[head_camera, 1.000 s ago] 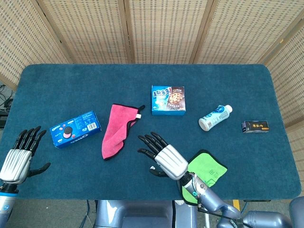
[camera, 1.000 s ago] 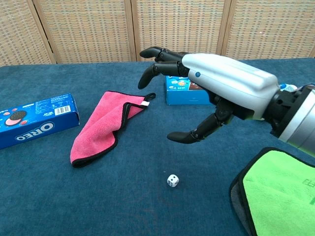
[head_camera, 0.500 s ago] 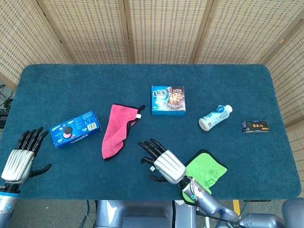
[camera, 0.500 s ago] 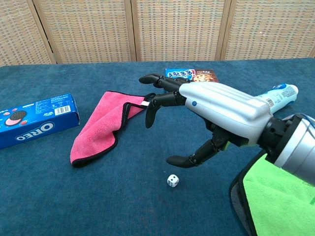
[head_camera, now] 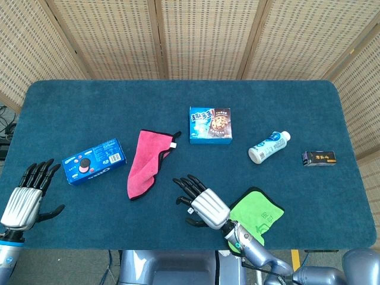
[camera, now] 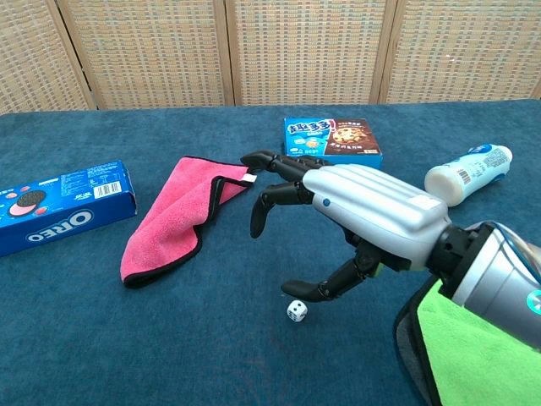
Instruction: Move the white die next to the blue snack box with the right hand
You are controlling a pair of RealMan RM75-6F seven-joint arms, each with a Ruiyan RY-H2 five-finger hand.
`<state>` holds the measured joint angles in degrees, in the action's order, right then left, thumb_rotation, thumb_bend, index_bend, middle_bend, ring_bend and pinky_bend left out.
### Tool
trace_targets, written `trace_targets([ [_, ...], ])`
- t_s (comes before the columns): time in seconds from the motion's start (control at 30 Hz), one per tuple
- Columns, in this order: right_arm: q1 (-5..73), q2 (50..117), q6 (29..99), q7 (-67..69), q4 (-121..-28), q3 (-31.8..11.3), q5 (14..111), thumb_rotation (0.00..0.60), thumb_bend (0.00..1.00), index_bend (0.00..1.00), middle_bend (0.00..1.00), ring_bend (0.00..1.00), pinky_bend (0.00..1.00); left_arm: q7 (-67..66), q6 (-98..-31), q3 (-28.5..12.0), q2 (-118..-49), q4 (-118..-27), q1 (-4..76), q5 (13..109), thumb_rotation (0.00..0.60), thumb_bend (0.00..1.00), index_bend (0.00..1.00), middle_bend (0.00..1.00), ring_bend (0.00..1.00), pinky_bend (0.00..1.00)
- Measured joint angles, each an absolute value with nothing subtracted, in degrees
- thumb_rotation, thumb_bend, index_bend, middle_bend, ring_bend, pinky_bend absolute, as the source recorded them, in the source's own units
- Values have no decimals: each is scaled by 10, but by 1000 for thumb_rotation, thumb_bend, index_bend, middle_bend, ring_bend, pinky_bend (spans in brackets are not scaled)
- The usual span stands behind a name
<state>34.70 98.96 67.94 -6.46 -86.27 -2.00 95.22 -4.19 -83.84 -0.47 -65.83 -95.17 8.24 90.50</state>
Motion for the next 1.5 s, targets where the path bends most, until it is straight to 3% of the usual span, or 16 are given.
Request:
trace_targets([
  [0.87,362,1060,611,-71,-771,-31,892,600,311,378,0,0,0,-40,-844,0,-656,-957,81,920,600,202,0,0,0,0],
  [1.5,364,1077,603,-55,-734,-25,884,600,332,406,0,0,0,-41,-839,1,-658,-955,83,917,600,202,0,0,0,0],
])
